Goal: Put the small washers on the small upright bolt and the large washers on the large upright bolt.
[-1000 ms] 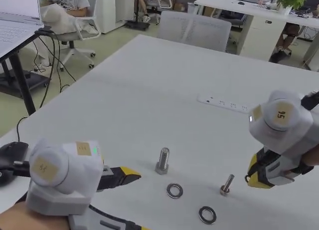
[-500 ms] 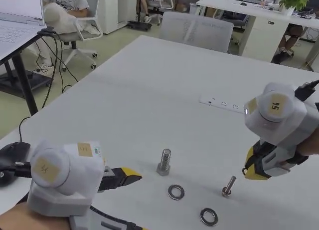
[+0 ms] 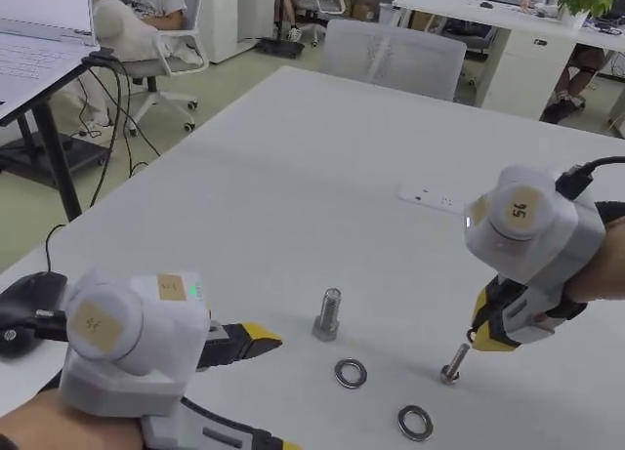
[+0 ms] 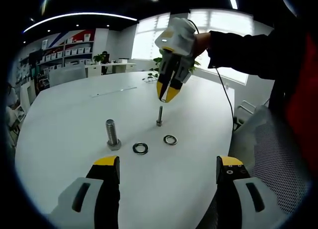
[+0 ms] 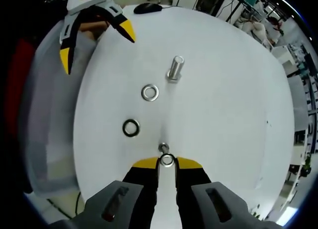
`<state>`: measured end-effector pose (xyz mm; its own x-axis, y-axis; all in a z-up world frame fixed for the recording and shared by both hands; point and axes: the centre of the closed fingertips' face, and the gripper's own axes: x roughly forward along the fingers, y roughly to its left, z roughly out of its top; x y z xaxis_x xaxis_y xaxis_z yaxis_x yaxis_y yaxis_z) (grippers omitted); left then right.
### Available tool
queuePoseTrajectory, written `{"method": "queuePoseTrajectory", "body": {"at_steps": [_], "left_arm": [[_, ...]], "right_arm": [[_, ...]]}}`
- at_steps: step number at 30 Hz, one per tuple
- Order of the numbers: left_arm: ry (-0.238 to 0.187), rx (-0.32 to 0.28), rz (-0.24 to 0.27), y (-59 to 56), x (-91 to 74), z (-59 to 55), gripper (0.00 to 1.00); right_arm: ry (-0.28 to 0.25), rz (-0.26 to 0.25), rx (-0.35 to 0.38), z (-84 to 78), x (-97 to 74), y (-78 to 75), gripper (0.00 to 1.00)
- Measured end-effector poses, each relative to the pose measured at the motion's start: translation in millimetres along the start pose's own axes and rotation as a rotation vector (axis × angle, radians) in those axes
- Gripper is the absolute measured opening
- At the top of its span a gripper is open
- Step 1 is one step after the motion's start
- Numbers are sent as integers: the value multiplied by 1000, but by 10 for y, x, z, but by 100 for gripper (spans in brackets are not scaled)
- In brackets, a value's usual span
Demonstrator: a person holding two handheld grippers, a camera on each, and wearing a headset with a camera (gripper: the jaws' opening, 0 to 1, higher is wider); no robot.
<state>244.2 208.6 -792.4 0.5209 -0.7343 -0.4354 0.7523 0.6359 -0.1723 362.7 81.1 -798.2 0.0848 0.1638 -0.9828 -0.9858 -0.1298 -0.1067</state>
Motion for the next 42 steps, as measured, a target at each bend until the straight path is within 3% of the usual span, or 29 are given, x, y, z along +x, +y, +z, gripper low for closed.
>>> {"method": "queuePoseTrajectory", "body": {"at_steps": [32, 42], "left_arm": [[-1, -9, 11, 47, 27, 2, 79], [4, -11, 11, 39, 25, -10, 79]], "right_arm": [[19, 43, 15, -75, 266, -20, 13], [24, 55, 27, -97, 425, 14, 13]]}}
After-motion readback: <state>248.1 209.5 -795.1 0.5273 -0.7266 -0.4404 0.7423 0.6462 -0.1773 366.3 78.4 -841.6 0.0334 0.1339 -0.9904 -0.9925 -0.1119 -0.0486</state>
